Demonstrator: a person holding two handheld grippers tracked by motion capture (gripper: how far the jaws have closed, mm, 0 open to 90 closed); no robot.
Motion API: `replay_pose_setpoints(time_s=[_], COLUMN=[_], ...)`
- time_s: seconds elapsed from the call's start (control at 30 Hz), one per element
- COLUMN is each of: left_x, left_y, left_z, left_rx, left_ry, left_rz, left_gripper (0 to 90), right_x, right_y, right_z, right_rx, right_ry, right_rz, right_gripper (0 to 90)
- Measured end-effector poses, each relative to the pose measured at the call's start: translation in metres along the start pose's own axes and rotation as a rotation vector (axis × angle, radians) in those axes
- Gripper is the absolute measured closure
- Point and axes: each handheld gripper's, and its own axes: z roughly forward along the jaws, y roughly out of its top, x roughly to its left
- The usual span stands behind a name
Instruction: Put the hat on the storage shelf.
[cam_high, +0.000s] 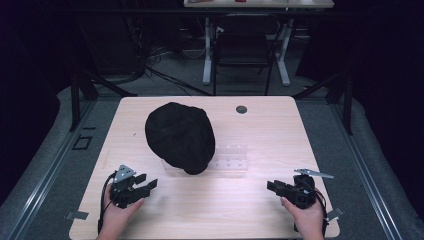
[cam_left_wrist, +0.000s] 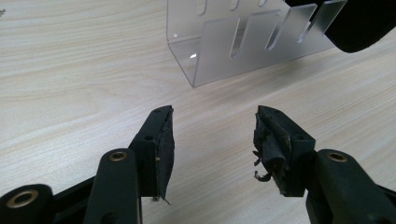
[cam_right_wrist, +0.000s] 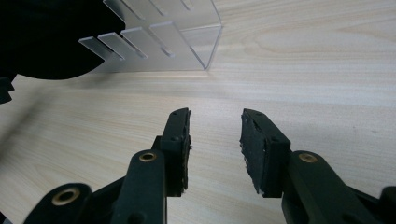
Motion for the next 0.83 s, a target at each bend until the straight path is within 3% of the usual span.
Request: replay_pose_setpoints(time_s=[0.2,0.57,0.83], left_x=[-0.001,-0.004,-0.013], left_y=[0.0,0.0,0.002], left_z=[0.001,0.003,0.007], left_rx=[0.005,-0.009,-0.021], left_ry=[-0.001,0.034,-0.023], left_rz=[0.018,0.043,0.006], left_gripper=[47.0,44.3,41.6], right_x=[-0.003,-0.01,-0.013], right_y=[-0.006,-0.008,-0.008], right_z=[0.002,0.005,0.004], right_rx=[-0.011,0.007,-0.007], right_ry=[0.004,0.007,0.015], right_rz=[0.011,0.019,0.034], right_gripper=[61.9,61.4,61.3])
